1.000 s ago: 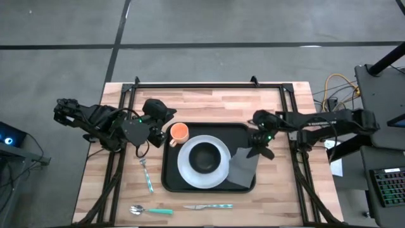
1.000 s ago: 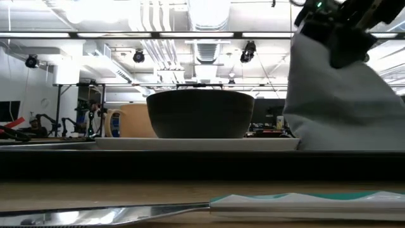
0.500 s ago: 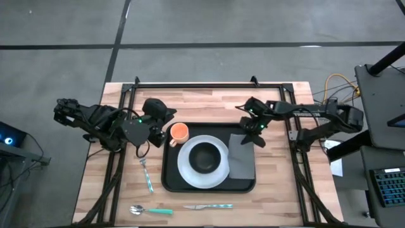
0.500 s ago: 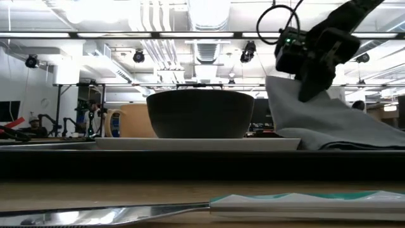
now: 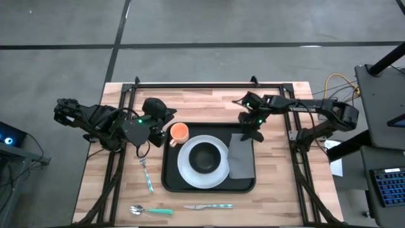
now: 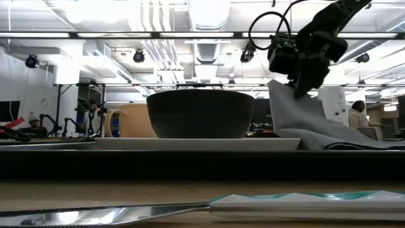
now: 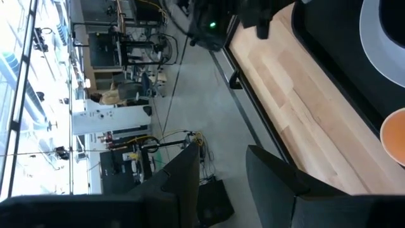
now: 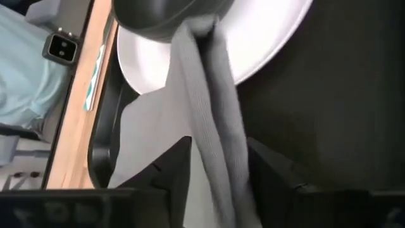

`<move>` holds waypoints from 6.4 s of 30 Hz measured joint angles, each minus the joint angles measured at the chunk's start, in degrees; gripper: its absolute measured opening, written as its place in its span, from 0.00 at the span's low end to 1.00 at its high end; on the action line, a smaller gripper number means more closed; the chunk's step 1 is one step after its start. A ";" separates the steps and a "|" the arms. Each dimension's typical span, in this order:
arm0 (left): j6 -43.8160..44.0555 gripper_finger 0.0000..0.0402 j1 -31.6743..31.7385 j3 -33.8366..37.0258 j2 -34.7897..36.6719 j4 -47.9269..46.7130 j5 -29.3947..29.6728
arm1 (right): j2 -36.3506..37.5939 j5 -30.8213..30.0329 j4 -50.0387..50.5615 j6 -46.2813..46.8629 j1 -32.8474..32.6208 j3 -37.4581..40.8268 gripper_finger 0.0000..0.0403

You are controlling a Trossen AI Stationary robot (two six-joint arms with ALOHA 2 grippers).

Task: Set up tray
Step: Put the gray napkin on the black serving tray to the right of the white plate, then put the blue fork on top of the gray napkin

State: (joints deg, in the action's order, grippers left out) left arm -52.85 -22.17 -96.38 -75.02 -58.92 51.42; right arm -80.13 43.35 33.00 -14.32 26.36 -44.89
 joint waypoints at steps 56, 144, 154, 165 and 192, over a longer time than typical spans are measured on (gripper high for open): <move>1.41 0.27 -0.02 0.04 -0.02 -0.02 0.01 | -3.55 -28.54 -35.35 32.49 -29.15 10.52 0.02; 49.13 0.27 0.04 0.02 -0.92 -3.43 7.63 | 10.74 -54.59 -4.55 40.50 -42.14 -1.12 0.02; 102.05 0.23 -0.04 5.05 -2.60 -19.00 -0.09 | 18.95 -68.80 -15.23 33.37 -41.97 -1.81 0.02; 138.62 0.10 -1.58 13.19 -2.60 -27.28 -12.39 | 19.36 -77.64 -15.66 29.81 -40.91 -1.74 0.02; 177.61 0.00 -7.92 16.99 -23.45 -31.00 -56.43 | 19.20 -95.08 -13.08 22.64 -38.50 -2.68 0.02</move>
State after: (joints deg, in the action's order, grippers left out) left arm 124.76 -30.09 -79.39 -98.48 -89.92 -5.02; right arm -60.93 -51.72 19.92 8.32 -12.13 -47.57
